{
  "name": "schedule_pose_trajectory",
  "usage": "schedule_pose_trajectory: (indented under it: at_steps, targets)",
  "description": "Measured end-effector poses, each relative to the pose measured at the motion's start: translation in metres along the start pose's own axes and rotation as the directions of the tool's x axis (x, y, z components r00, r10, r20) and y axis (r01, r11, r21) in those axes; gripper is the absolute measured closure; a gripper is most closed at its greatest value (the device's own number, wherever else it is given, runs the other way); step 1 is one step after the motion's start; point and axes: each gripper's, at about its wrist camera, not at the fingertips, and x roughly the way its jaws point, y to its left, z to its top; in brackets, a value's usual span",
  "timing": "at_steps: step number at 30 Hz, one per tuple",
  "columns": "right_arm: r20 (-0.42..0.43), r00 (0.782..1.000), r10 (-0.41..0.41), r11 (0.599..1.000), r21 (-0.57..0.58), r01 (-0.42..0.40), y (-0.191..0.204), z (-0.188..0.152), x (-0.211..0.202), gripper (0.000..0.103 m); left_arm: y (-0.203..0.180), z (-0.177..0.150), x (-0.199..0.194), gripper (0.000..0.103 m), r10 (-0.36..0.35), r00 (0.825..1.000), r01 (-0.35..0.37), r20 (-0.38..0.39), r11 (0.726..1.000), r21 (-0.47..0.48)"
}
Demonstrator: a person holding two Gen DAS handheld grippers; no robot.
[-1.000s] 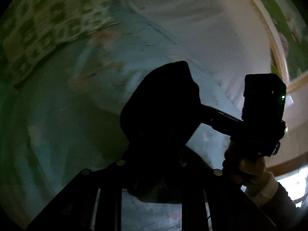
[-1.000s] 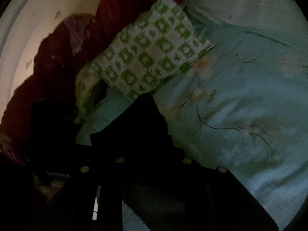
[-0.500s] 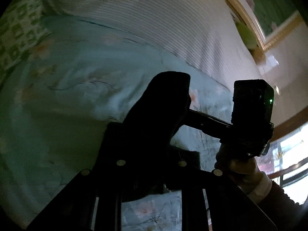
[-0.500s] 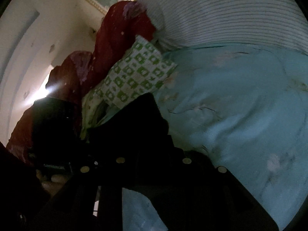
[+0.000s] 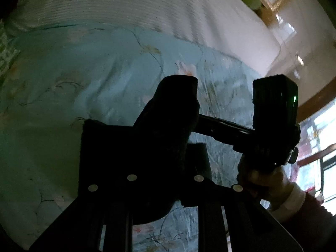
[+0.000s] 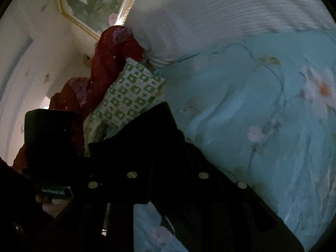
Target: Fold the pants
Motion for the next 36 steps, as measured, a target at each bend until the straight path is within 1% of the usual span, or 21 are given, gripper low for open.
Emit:
schedule_pose_trajectory:
  at_steps: [6,9,12,14,19,21,24,25,26,28,29,30,33,34,35,36]
  targets:
    - [0.027,0.999,-0.035,0.998,0.045,0.033,-0.024,-0.024,-0.017,0.079,-0.035,-0.015,0.028,0.085,0.063,0.998,-0.059,-0.024,0.991,0.119]
    - [0.036,0.998,-0.052,0.997,0.06,0.05,-0.035,-0.034,-0.025,0.079,-0.049,-0.022,0.04,0.085,0.1,0.995,-0.094,-0.024,0.979,0.183]
    - [0.049,0.996,-0.078,0.995,0.068,0.074,-0.044,-0.041,-0.03,0.079,-0.061,-0.03,0.052,0.084,0.122,0.992,-0.113,-0.024,0.965,0.237]
    - [0.067,0.993,-0.101,0.991,0.098,0.094,-0.053,-0.045,-0.037,0.079,-0.067,-0.035,0.06,0.084,0.135,0.99,-0.122,-0.032,0.956,0.268]
    - [0.122,0.984,-0.127,0.975,0.197,0.102,-0.073,-0.056,-0.058,0.08,-0.078,-0.054,0.081,0.083,0.169,0.984,-0.14,-0.053,0.926,0.351]
    - [0.121,0.983,-0.139,0.97,0.219,0.11,-0.076,-0.061,-0.063,0.079,-0.08,-0.059,0.086,0.082,0.178,0.983,-0.146,-0.052,0.916,0.373]
    - [0.115,0.98,-0.16,0.955,0.27,0.124,-0.078,-0.07,-0.068,0.079,-0.085,-0.065,0.091,0.077,0.183,0.981,-0.145,-0.057,0.903,0.404]
    - [0.111,0.98,-0.166,0.949,0.289,0.128,-0.079,-0.072,-0.068,0.079,-0.087,-0.066,0.091,0.069,0.178,0.982,-0.137,-0.062,0.901,0.413]
    - [0.107,0.979,-0.173,0.939,0.318,0.132,-0.081,-0.074,-0.069,0.078,-0.088,-0.067,0.09,0.061,0.164,0.984,-0.12,-0.071,0.901,0.416]
    - [0.104,0.974,-0.203,0.919,0.364,0.153,-0.082,-0.079,-0.072,0.067,-0.09,-0.069,0.088,0.055,0.136,0.987,-0.087,-0.09,0.905,0.416]
    - [0.105,0.97,-0.217,0.914,0.372,0.164,-0.08,-0.081,-0.073,0.055,-0.091,-0.07,0.087,0.054,0.132,0.987,-0.083,-0.09,0.905,0.418]
    - [0.11,0.967,-0.228,0.911,0.375,0.172,-0.078,-0.083,-0.074,0.05,-0.09,-0.07,0.085,0.054,0.127,0.988,-0.077,-0.091,0.905,0.419]
    - [0.123,0.96,-0.253,0.905,0.381,0.189,-0.069,-0.085,-0.078,0.048,-0.084,-0.07,0.074,0.052,0.092,0.989,-0.038,-0.117,0.916,0.4]
    - [0.125,0.957,-0.26,0.902,0.384,0.195,-0.067,-0.085,-0.079,0.047,-0.081,-0.07,0.071,0.05,0.083,0.989,-0.029,-0.119,0.919,0.394]
    - [0.136,0.954,-0.268,0.901,0.386,0.199,-0.063,-0.085,-0.082,0.044,-0.078,-0.07,0.064,0.047,0.075,0.99,-0.024,-0.118,0.922,0.385]
    - [0.148,0.949,-0.277,0.9,0.386,0.202,-0.059,-0.085,-0.085,0.04,-0.074,-0.07,0.059,0.046,0.068,0.991,-0.02,-0.114,0.925,0.379]
